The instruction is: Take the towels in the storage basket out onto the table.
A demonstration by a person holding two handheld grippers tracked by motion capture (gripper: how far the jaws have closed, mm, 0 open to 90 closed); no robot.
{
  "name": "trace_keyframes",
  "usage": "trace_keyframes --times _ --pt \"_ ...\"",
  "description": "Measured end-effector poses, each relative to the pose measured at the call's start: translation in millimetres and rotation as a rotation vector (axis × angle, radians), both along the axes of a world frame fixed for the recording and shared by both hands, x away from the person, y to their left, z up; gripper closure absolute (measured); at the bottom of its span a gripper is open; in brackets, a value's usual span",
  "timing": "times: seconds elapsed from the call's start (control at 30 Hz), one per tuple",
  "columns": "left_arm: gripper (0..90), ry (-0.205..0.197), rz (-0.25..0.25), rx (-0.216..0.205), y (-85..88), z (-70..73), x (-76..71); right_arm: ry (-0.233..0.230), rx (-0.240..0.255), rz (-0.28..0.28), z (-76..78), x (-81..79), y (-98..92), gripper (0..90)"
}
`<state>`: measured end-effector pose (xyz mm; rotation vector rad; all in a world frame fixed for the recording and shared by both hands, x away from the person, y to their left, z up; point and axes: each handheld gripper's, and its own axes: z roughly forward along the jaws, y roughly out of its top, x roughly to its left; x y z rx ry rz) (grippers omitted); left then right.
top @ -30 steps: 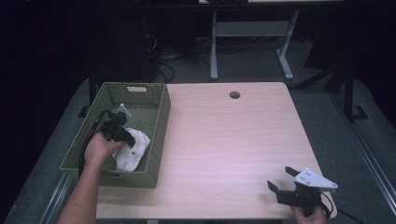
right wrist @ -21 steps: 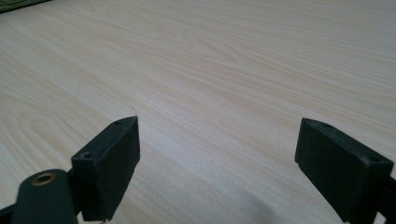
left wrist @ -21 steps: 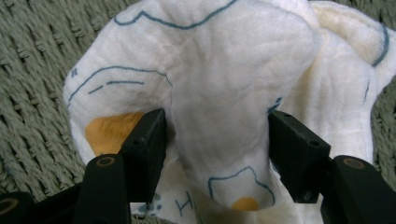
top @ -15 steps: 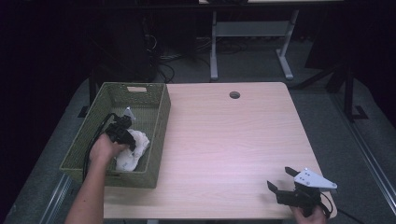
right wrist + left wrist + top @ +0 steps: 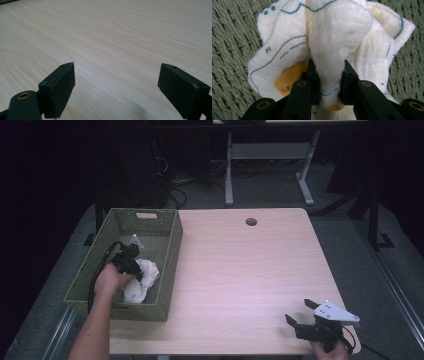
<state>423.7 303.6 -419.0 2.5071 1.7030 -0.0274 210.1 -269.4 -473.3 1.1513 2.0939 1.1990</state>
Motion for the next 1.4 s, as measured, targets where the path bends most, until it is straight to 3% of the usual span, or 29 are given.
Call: trace_keyframes --times 0.23,0.5,0.53,0.67,0.77,0.9,0.97,1.03,1.23,1.3,1.4 --pt "75.2 0.002 -0.015 -0.008 1.5 9.2 -1.9 0.001 0.012 -0.008 0.0 -0.1 -1.8 13.7" --pt "75.5 -0.062 -0.06 -0.032 4.9 34.8 -10.0 -0.008 0.011 -0.009 0.8 -0.5 -1.1 13.7" --pt "75.5 -0.085 -0.061 -0.063 6.3 42.6 -13.5 -0.008 0.011 -0.011 0.9 -0.7 -1.0 13.7" --pt "75.5 -0.111 -0.065 -0.086 9.5 54.8 -17.5 -0.006 0.009 -0.01 0.7 -0.3 -0.8 13.7" --pt "75.4 -0.143 -0.06 -0.123 15.6 72.9 -20.8 -0.005 0.01 -0.009 0.8 0.1 -0.8 13.8" --pt "75.4 -0.169 -0.053 -0.16 21.8 85.1 -24.9 -0.007 0.009 -0.012 1.2 0.3 -1.6 13.8" --pt "75.4 -0.172 -0.05 -0.171 23.7 87.3 -26.0 -0.008 0.01 -0.012 1.1 0.3 -1.6 13.8" --pt "75.3 -0.183 -0.031 -0.217 29.6 91.2 -28.1 -0.006 0.01 -0.011 1.2 0.3 -1.3 13.8" --pt "75.3 -0.185 0.001 -0.255 38.8 96.4 -30.1 -0.006 0.009 -0.009 1.3 0.4 -1.7 13.7" --pt "75.3 -0.199 0.016 -0.308 43.1 101.3 -31.5 -0.007 0.01 -0.01 1.3 0.6 -1.9 13.7" --pt "75.2 -0.204 0.011 -0.313 44.5 104.1 -32.1 -0.006 0.009 -0.012 1.3 0.6 -1.7 13.7"
